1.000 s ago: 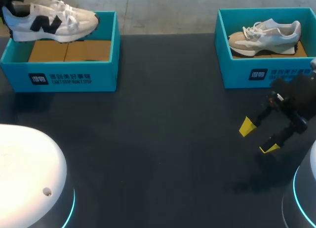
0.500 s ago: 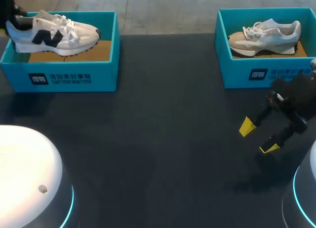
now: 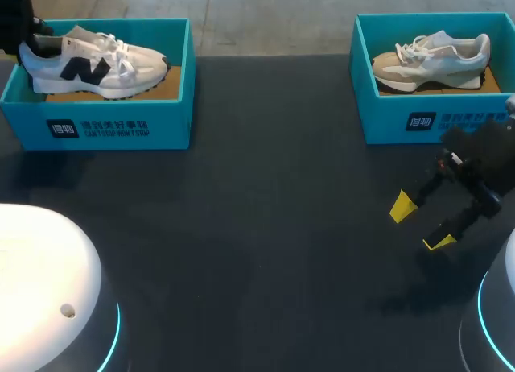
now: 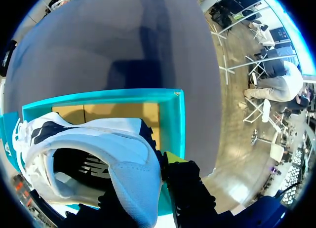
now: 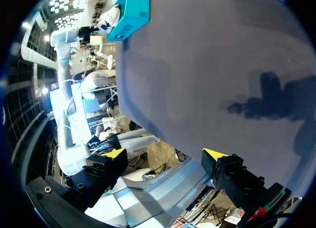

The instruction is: Take the shoe out of the shoebox, open the shoe tongue, remove and reinsert the insole, then place the shoe into the shoebox

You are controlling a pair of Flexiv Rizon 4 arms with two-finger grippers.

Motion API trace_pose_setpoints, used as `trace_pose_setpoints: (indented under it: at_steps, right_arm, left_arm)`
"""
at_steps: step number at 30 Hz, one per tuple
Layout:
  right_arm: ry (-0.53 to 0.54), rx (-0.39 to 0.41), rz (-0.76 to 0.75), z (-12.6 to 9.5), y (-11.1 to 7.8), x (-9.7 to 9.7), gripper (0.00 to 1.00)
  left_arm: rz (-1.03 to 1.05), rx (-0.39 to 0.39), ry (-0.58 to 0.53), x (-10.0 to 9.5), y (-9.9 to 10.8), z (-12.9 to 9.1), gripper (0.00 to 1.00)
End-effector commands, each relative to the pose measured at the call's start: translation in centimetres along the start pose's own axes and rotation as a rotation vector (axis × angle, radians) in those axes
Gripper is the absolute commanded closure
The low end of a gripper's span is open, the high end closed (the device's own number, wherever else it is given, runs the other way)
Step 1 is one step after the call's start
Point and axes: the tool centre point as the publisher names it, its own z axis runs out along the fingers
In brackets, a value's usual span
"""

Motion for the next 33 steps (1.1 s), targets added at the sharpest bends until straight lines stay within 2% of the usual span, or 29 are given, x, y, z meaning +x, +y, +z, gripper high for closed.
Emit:
trace_pose_setpoints:
  at_steps: [1,9,33]
  right_arm:
    - [-0.001,-0.002,0.001,0.1,-0.1,0.0,0.00]
    - [-0.001,-0.002,0.001,0.1,-0.1,0.0,0.00]
    - [-0.001,-0.002,0.001,0.1,-0.1,0.0,0.00]
  left_arm:
    - [-0.007,0.009,0.011,0.0,0.6,0.9,1.00]
    - [-0.006,0.018,0.019,-0.5,0.8,2.1,1.00]
    - [0.015,0.098,0.063,-2.0,-0.4,6.7,1.00]
